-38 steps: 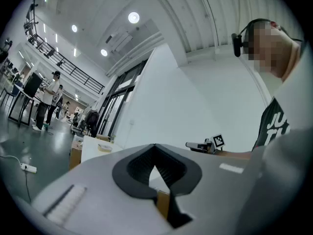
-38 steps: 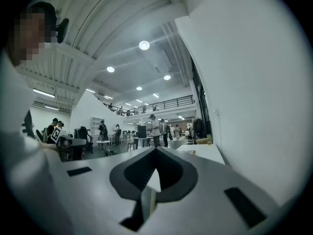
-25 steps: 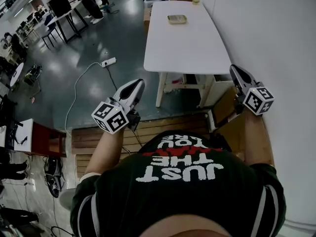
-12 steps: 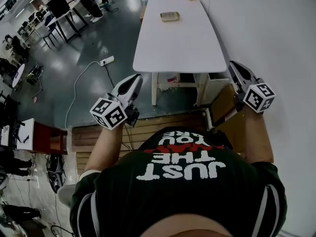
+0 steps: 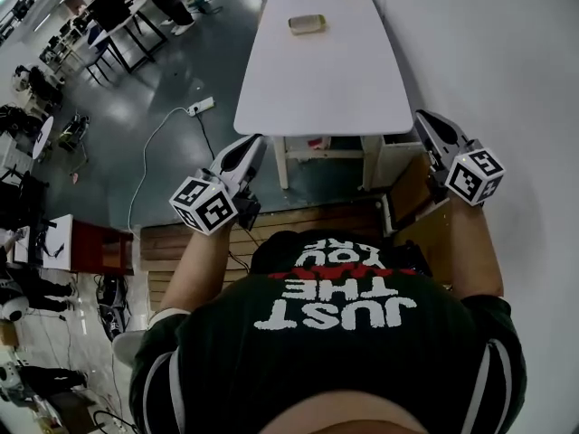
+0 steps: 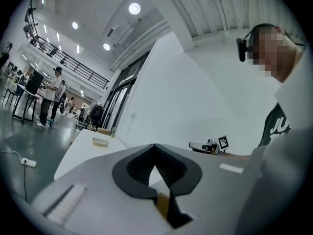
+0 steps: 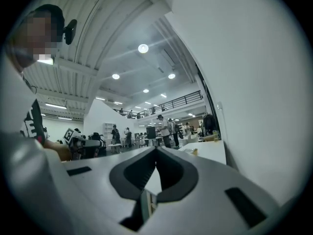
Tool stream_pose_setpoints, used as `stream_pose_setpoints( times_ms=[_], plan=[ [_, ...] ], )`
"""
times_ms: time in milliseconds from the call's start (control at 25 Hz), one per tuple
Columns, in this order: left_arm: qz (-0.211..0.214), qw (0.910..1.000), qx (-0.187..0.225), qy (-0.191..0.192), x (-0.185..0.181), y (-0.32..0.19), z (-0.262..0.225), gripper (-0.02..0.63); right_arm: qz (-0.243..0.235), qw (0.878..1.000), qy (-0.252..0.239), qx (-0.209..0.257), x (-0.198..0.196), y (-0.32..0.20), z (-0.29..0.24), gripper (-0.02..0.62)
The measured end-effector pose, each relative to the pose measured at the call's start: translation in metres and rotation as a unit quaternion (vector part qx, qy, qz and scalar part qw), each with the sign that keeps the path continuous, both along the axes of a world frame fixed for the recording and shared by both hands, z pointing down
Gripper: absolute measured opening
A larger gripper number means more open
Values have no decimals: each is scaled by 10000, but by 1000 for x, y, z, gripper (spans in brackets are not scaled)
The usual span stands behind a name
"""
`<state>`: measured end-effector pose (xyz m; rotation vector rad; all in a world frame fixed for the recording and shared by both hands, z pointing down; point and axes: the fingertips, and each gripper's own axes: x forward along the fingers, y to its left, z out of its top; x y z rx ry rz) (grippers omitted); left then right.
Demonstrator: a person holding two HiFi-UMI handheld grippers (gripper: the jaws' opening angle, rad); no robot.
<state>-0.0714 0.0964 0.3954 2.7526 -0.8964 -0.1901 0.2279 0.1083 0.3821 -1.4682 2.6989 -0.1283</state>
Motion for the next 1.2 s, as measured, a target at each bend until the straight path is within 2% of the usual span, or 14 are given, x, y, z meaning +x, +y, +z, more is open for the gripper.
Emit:
stream_pose_setpoints(
  times_ms=[320,600,800,1000,1200],
  plan=[
    [152,9998,-98,50,-2,-89,16,6,-10,9999,9,-133,-10,-73,17,6],
    [488,9986,-196,63,-15,-217,16,6,26,9999,29,-167,-47,-198,-1,6],
    [634,9977,-230,13,-36,-303,-8,6,81,9998,141,-133,-77,-281,-37,6],
    [710,9971,-263,-73,-44,-358,-23,6,157,9993,290,-172,-86,-327,-54,6],
    [799,9959,-346,-230,-33,-390,-20,6,310,9990,239,-212,-72,-354,-60,6]
  ],
)
